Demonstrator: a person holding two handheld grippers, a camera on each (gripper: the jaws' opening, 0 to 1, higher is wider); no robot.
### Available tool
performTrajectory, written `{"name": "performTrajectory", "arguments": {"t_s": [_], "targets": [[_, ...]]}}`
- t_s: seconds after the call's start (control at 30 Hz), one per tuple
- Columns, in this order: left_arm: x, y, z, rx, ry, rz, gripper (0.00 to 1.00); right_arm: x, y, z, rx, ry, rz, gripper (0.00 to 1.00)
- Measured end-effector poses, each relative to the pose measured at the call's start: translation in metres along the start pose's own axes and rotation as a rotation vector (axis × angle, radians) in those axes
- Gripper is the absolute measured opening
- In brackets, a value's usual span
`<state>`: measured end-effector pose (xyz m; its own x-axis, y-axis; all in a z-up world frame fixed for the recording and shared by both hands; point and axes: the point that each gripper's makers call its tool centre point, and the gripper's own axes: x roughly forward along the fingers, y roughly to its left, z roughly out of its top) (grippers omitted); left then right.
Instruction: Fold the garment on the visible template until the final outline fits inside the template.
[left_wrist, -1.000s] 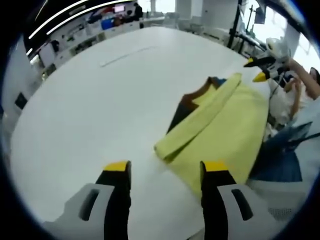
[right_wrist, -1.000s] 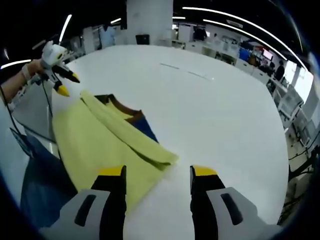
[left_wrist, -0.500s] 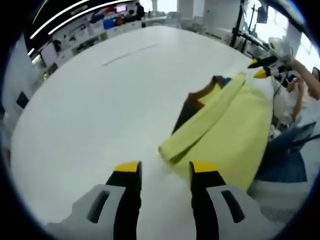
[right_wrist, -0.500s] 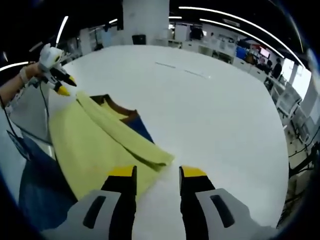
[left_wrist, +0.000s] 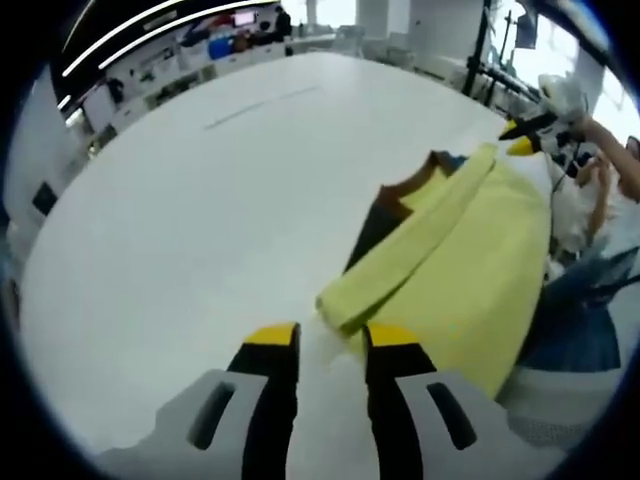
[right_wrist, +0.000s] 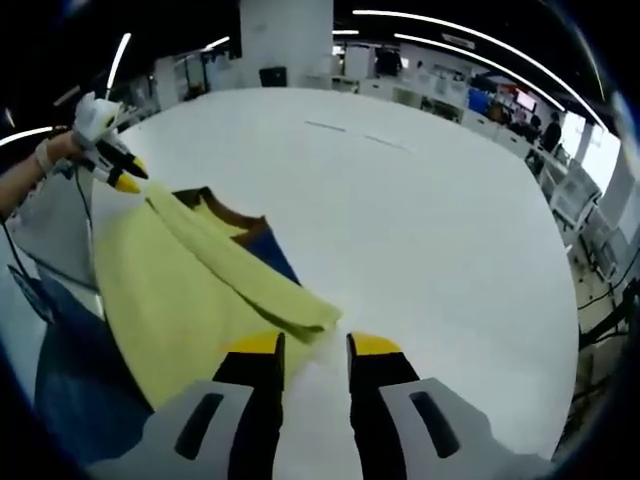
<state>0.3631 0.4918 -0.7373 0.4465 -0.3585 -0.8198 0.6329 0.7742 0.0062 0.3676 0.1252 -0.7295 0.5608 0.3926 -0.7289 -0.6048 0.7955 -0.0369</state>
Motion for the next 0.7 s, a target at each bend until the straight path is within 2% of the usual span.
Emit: {"name": "performTrajectory", "arguments": {"t_s": [0.37, 0.7], "targets": [[0.002, -0.001, -0.003, 0.004, 0.009, -0.004, 0.19, 0.005, -0.004, 0.001, 0.0, 0.0, -0.013, 0.19], [0.002, -0.001, 0.003, 0.009, -0.002, -0.003, 0.1, 0.011, -0.005, -0.001, -0.009, 0.02, -0.01, 0.13]]}}
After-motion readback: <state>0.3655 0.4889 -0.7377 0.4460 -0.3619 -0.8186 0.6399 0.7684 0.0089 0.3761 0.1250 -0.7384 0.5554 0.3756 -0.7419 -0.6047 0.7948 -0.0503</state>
